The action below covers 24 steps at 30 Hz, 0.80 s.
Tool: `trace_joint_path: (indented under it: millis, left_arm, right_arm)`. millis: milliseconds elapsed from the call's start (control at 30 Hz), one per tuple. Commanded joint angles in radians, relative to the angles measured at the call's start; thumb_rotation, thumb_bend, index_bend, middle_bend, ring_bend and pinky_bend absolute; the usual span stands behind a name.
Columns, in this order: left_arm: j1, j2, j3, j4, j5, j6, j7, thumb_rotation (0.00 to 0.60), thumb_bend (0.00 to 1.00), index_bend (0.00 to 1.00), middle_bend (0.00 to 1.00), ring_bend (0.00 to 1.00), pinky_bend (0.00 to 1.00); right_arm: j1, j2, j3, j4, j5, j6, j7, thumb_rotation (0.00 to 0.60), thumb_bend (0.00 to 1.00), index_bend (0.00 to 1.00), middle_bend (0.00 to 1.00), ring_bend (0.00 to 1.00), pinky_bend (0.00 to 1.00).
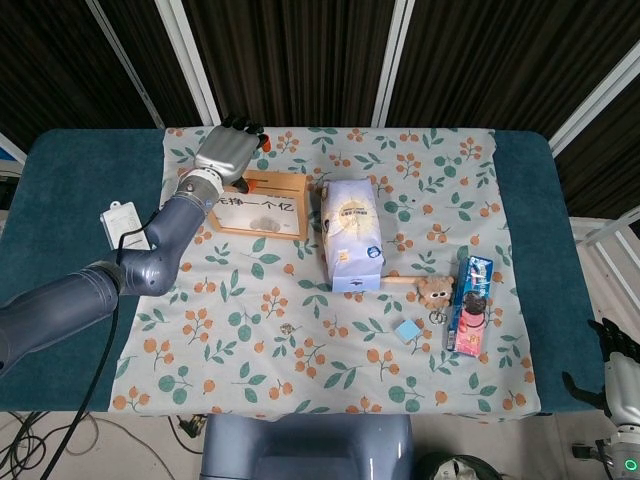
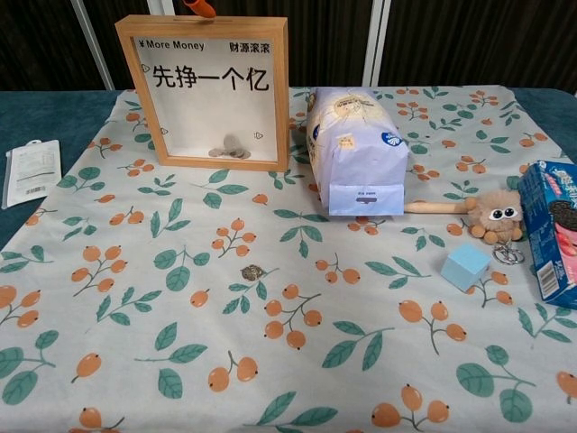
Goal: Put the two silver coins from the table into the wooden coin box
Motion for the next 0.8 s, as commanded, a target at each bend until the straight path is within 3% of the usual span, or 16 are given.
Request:
trace_joint_path:
  millis: [33,200,333,433,567,667,800]
  left_arm:
    - [0.007,0.027,-0.027,-0.04,0.024,0.031,-0.017,0.6,0.3,0.28,0.1,0.0,0.0]
    - [0.091,0.148,-0.112,-0.244,0.189,0.24,-0.102,0.6,0.28,0.28,0.1,0.0,0.0]
    - [0.242,0.252,-0.124,-0.458,0.378,0.492,-0.188,0.6,0.24,0.27,0.1,0.0,0.0]
    - [0.373,0.294,-0.074,-0.591,0.495,0.629,-0.231,0.6,0.24,0.26,0.09,0.0,0.0]
    - [0.537,0.293,0.026,-0.676,0.688,0.712,-0.329,0.6,0.24,0.27,0.09,0.0,0.0]
    - [0.651,0.214,0.107,-0.657,0.855,0.766,-0.4,0.6,0.23,0.28,0.09,0.0,0.0]
    - [0.723,0.093,0.191,-0.572,1.019,0.748,-0.431,0.6,0.2,0.28,0.1,0.0,0.0]
  right_arm:
    - [-0.001,0.0,0.001,0.001,-0.001,0.003,0.0,0.6,0.37,0.13,0.05,0.04,0.0]
    - [-0.001,0.001,0.003,0.003,0.002,0.004,0.004,0.6,0.37,0.13,0.05,0.04,0.0]
    - [0.0,0.004,0.007,0.005,0.005,0.003,0.006,0.6,0.37,0.13,0.05,0.04,0.0]
    - [0.0,0.002,0.007,0.007,0.003,0.006,0.008,0.6,0.37,0.13,0.05,0.04,0.0]
    - [-0.001,-0.002,0.007,0.007,0.001,0.01,0.004,0.6,0.37,0.13,0.05,0.04,0.0]
    - [-0.002,-0.005,0.007,0.01,-0.012,0.017,0.005,0.6,0.37,0.13,0.05,0.04,0.0]
    - [-0.003,-0.008,0.005,0.012,-0.012,0.018,0.003,0.6,0.37,0.13,0.05,0.04,0.0]
